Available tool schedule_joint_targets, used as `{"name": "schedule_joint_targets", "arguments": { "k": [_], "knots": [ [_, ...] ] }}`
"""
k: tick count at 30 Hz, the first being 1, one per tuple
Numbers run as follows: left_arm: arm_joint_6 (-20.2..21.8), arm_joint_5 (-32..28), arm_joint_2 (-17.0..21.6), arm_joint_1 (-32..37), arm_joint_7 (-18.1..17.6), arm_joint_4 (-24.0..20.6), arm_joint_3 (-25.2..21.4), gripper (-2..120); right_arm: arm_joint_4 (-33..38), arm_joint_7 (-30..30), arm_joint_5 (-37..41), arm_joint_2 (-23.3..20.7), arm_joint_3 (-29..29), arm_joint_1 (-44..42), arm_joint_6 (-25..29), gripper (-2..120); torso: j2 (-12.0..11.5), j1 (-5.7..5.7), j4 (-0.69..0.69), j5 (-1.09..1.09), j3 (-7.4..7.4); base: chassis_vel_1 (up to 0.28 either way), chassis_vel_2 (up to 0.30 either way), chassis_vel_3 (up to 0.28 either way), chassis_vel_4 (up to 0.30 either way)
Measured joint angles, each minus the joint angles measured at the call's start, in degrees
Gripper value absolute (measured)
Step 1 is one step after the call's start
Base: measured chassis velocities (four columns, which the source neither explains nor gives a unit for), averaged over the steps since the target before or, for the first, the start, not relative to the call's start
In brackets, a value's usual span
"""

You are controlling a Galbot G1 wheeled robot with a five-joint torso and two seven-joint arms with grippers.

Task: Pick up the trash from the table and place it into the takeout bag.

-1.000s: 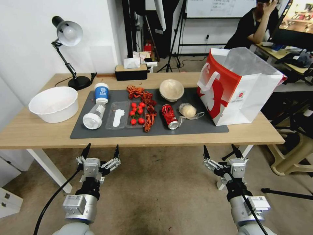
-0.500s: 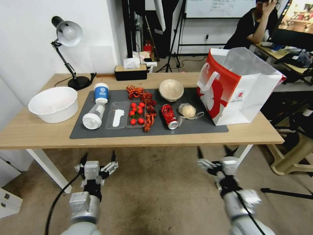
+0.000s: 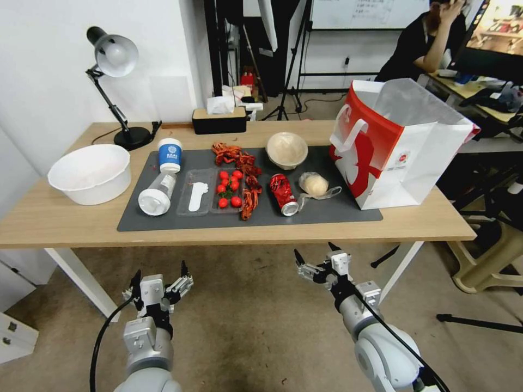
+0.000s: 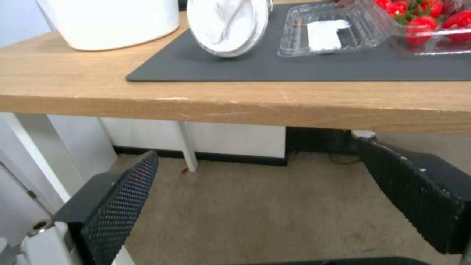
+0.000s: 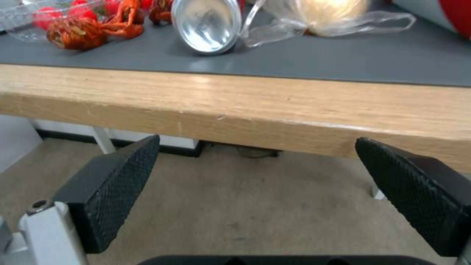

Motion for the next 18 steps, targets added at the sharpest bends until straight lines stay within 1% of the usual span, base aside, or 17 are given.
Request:
{"name": "schedule_joint_targets", "arguments": {
  "k": [12, 18],
  "knots": [
    [-0.16, 0.26, -0.09, 0.51, 0.27, -0.22, 0.10, 100, 3.12, 1.14, 0.04, -0.28, 0.54, -3.30, -0.13, 100, 0.01, -0.01, 0.01, 0.01, 0.00, 0.000, 0.000, 0.000, 0.000],
    [-0.29, 0.14, -0.05, 0.20, 0.41, -0.11, -0.33, 100, 6.82, 1.76, -0.03, -0.46, 1.01, -4.38, 0.44, 100, 0.01, -0.01, 0.00, 0.00, 0.00, 0.000, 0.000, 0.000, 0.000]
  ]
}}
